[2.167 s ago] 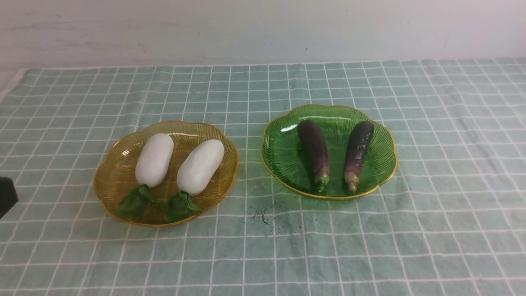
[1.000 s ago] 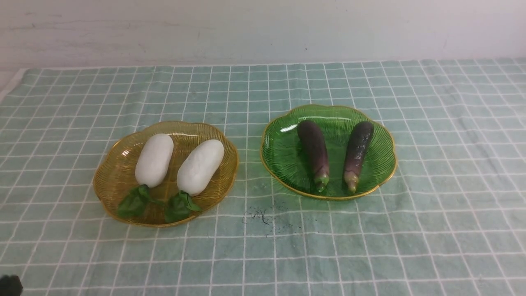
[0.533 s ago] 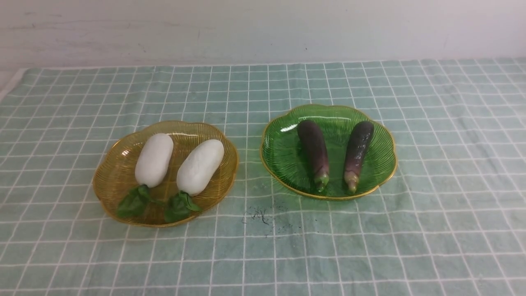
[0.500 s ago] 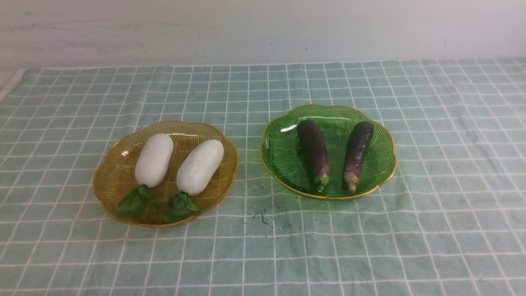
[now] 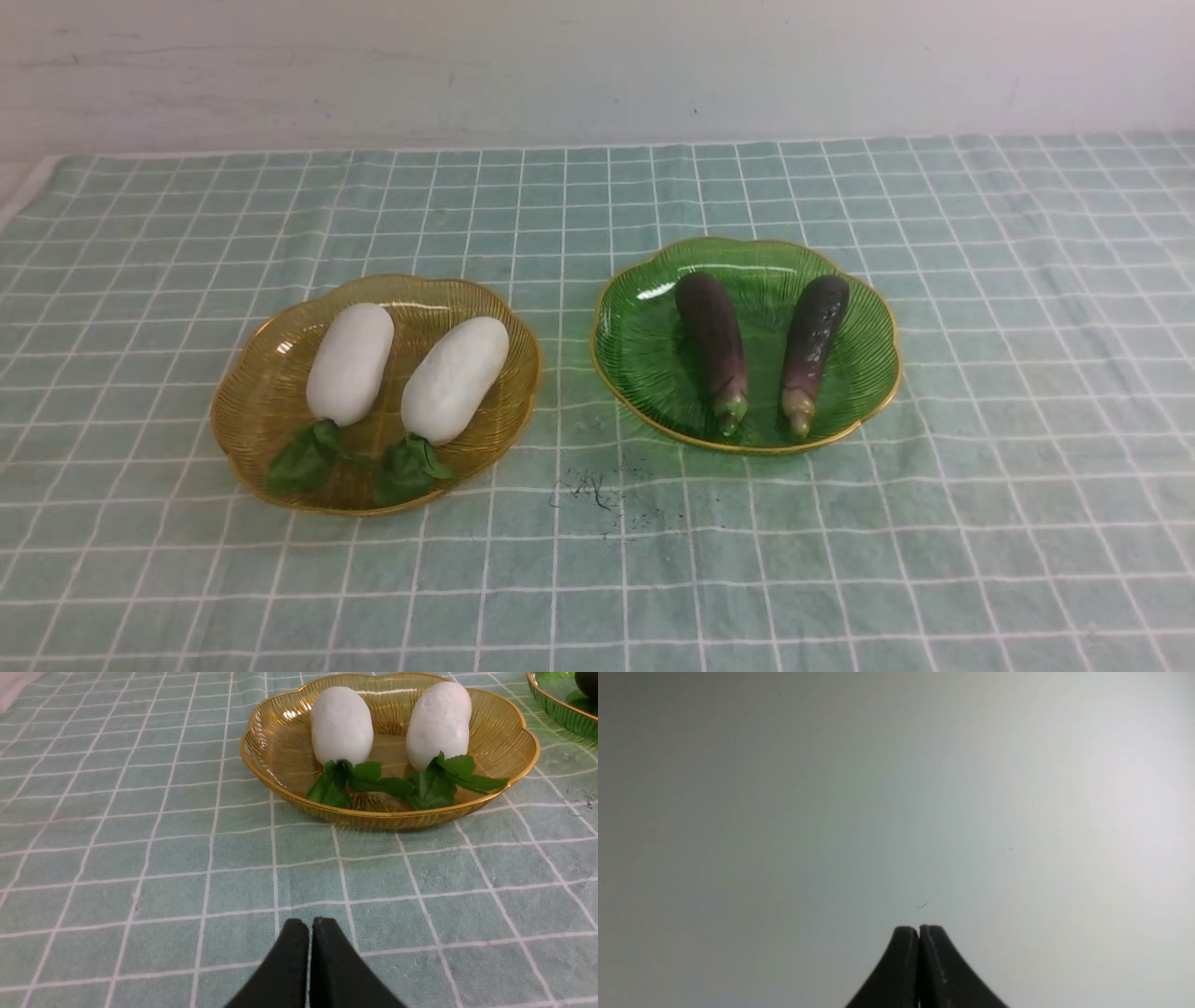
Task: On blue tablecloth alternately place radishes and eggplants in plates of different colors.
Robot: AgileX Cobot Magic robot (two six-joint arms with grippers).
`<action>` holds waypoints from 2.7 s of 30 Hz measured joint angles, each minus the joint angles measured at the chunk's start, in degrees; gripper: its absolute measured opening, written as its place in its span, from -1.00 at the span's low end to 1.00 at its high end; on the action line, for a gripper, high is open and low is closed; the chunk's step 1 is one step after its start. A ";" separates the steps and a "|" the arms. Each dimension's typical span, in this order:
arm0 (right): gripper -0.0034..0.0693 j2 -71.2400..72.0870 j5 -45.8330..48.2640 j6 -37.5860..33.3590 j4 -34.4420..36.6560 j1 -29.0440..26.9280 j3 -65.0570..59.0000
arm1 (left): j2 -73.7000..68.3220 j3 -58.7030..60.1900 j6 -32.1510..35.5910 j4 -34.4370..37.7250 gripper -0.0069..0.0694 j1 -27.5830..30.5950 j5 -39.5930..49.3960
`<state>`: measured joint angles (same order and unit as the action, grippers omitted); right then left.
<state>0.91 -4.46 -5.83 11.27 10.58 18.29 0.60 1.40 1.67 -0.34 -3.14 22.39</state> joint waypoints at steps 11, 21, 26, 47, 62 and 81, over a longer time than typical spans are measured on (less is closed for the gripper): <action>-0.94 0.01 13.28 -6.19 -8.30 -8.75 -11.92 | 0.00 0.05 0.00 0.00 -0.84 0.00 -0.05; -0.94 -0.05 26.09 -5.67 -5.36 -12.80 -19.65 | 0.00 0.05 0.00 0.00 -0.84 0.00 -0.13; -0.94 -0.05 26.57 -4.89 -4.38 -13.00 -19.55 | 0.00 0.05 0.01 0.00 -0.84 0.00 -0.13; -0.94 -0.05 26.60 -4.65 -4.32 -13.00 -19.55 | 0.00 0.05 0.12 0.00 -0.84 0.00 -0.13; -0.94 -0.05 26.64 -4.60 -4.19 -13.00 -19.55 | 0.00 0.05 0.12 0.00 -0.84 0.00 -0.13; -0.94 -0.05 26.64 -4.60 -4.19 -13.00 -19.55 | 0.00 0.05 0.12 0.00 -0.84 0.04 -0.13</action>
<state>0.86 22.18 -10.43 7.08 -2.42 -1.25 0.60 1.45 1.80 -0.34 -3.10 22.25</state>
